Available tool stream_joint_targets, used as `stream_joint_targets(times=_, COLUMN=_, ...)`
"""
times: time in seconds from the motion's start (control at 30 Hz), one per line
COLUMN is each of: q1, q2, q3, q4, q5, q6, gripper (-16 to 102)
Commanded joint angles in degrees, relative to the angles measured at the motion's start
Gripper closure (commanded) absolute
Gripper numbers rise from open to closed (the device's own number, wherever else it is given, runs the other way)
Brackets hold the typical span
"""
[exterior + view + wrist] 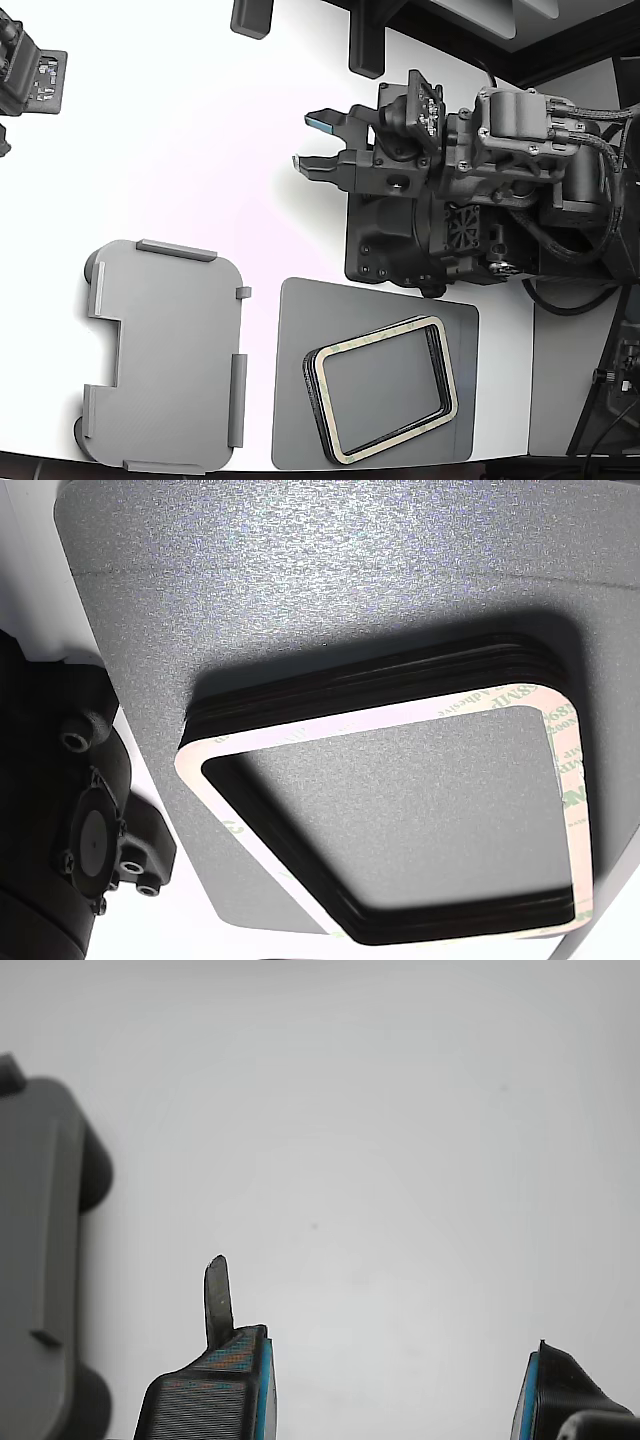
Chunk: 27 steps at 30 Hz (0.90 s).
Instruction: Grab top frame and put it into gray box.
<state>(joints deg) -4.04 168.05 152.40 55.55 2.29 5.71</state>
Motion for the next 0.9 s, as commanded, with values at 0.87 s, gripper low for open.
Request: stream_joint_targets(times=0.87, q1=13.9, q2=-22.0, q3=-25.6, q4=6.7, q5=11.5, q6=-34.3, gripper=-7)
